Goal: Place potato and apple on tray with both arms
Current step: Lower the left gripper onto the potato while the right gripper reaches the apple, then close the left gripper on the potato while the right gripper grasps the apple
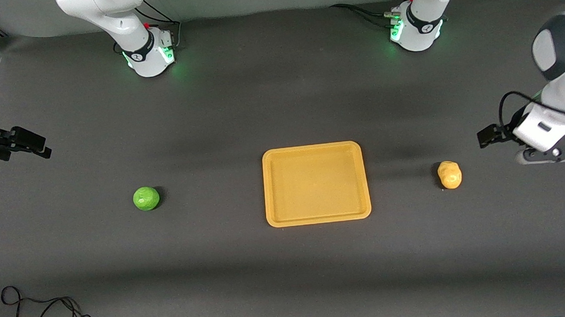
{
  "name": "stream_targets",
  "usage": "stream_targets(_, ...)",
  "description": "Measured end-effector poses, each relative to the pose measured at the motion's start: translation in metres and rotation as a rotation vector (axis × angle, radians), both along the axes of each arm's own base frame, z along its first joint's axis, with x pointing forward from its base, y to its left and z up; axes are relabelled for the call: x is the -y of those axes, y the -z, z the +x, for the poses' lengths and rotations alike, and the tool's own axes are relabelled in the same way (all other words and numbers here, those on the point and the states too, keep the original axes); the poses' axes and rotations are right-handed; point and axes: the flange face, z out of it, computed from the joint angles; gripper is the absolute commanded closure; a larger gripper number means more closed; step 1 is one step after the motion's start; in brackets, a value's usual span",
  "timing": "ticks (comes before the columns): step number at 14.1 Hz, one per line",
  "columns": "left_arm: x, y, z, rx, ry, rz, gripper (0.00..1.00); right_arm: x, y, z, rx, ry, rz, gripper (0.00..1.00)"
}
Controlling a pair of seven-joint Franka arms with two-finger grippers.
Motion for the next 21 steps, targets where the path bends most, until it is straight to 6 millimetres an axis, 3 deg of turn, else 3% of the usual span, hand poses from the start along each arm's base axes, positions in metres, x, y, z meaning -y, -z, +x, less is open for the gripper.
stream_targets(5,0.008,0.095,0.015,0.017,0.017,-0.013,0.0,0.0,0.0,0.001,0.001,0.019,0.001,0.0)
stream_targets(10,0.013,0.183,0.005,0.025,0.04,-0.016,0.0,-0.011,0.019,0.005,-0.034,0.0,0.001,0.0)
stream_targets(13,0.013,0.21,0.002,0.028,0.057,-0.009,0.0,-0.02,0.049,0.01,-0.032,-0.014,0.0,0.0)
stream_targets(16,0.014,0.223,-0.002,0.016,0.06,-0.009,0.0,-0.025,0.091,0.014,-0.02,-0.021,-0.001,0.02)
stream_targets(21,0.014,0.23,-0.006,0.003,0.062,-0.009,0.27,-0.031,0.173,0.007,0.007,-0.036,-0.003,0.05)
